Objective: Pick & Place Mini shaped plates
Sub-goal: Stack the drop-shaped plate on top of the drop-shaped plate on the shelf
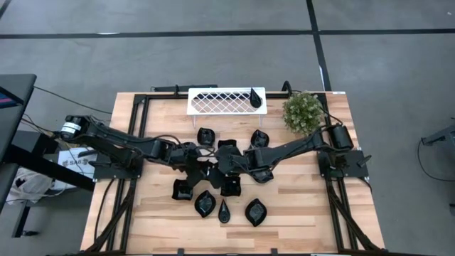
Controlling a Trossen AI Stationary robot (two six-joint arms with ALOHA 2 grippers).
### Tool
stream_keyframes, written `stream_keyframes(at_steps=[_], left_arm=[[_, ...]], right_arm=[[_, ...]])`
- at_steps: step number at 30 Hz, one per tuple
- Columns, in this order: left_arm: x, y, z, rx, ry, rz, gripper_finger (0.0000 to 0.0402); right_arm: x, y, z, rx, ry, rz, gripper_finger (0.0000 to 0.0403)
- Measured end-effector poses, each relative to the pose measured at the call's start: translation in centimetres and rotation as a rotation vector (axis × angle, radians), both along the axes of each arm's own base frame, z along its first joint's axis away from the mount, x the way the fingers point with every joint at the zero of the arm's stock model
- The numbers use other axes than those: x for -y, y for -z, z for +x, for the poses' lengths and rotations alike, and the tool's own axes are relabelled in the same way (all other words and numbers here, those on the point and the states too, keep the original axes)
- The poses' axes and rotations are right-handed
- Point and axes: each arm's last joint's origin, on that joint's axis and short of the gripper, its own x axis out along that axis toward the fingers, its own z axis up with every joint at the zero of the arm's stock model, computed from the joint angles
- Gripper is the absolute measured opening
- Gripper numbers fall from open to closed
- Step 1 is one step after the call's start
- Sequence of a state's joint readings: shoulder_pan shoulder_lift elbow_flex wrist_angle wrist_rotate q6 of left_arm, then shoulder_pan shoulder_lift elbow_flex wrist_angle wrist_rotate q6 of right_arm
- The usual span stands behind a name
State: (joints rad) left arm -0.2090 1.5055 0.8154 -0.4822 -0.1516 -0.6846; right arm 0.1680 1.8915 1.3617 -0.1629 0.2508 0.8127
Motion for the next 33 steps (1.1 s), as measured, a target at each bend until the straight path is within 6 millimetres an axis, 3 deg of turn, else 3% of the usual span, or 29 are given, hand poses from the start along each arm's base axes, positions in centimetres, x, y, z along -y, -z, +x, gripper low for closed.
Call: stream_keyframes(at_steps=[14,33], left_arm=[[0.2,0.0,0.0,0.007,0.006,-0.003,0.0004],[0.5,-0.7,0.7,0.102,0.016,-0.048,0.0004]], right_arm=[[-0.4,0.0,-0.1,-0.002,-0.022,0.015,0.0156],[0.7,-0.2,0.3,0.033,0.026,0.049,0.0146]])
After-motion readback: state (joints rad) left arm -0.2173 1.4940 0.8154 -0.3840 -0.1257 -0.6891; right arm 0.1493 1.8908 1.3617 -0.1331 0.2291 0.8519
